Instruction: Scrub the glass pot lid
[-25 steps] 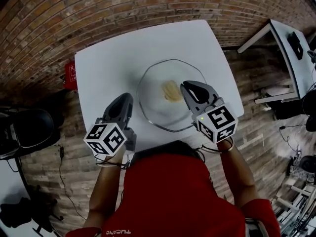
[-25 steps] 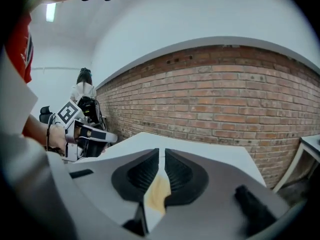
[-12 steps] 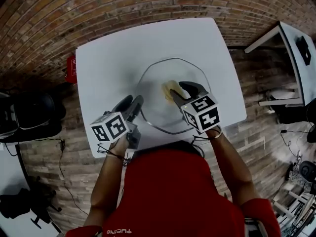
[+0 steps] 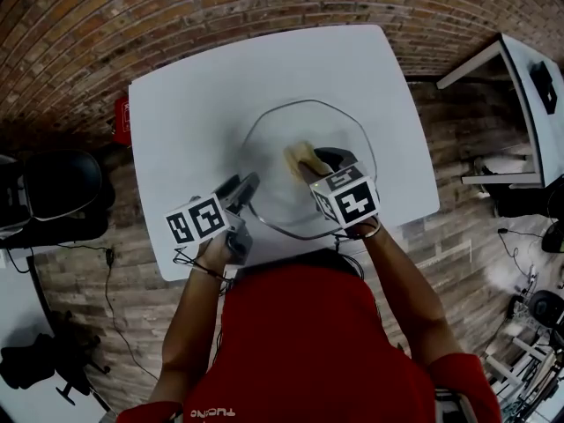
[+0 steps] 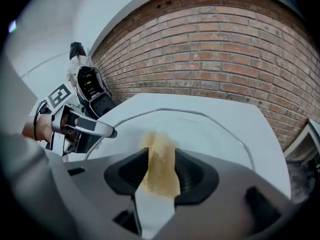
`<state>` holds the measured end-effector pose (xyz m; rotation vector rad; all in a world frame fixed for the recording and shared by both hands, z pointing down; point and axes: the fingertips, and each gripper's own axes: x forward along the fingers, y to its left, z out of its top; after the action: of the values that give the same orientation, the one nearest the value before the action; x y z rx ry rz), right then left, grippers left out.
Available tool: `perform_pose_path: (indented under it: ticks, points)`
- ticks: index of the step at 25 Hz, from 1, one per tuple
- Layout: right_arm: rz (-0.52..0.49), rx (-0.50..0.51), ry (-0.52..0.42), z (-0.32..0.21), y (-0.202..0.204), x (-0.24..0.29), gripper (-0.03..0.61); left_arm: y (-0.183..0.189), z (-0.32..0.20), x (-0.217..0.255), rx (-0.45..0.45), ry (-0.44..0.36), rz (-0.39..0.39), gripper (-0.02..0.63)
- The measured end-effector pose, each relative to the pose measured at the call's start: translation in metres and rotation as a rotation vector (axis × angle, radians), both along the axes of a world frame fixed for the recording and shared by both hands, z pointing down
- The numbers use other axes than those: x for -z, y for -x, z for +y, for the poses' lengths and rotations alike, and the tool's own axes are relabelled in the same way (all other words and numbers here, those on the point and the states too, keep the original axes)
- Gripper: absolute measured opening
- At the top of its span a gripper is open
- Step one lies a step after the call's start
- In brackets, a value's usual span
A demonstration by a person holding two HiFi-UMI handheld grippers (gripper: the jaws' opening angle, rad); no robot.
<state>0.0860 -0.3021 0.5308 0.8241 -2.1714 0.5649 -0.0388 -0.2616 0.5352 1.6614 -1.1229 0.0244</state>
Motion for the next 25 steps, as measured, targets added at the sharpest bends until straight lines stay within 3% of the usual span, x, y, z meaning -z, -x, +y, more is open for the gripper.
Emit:
perform_pose_path:
  ticks: [5,10,19,25]
  points:
    - [0.014,0.011,0.017,0.002,0.001,-0.005,0.161,-0.003,0.001,-0.003,-0.017,0.007,0.007,0.222]
    - [0.027,0.012,0.024,0.003,0.003,-0.007,0.106,0.0,0.002,-0.005,-0.027,0.007,-0.011,0.103]
    - [0.045,0.005,0.002,0.005,0.005,-0.001,0.054,0.0,0.001,-0.006,-0.026,0.021,-0.017,0.092]
    - [-0.025,-0.025,-0.051,-0.007,0.023,0.032,0.052,0.001,0.001,-0.006,-0.017,0.023,-0.014,0.091]
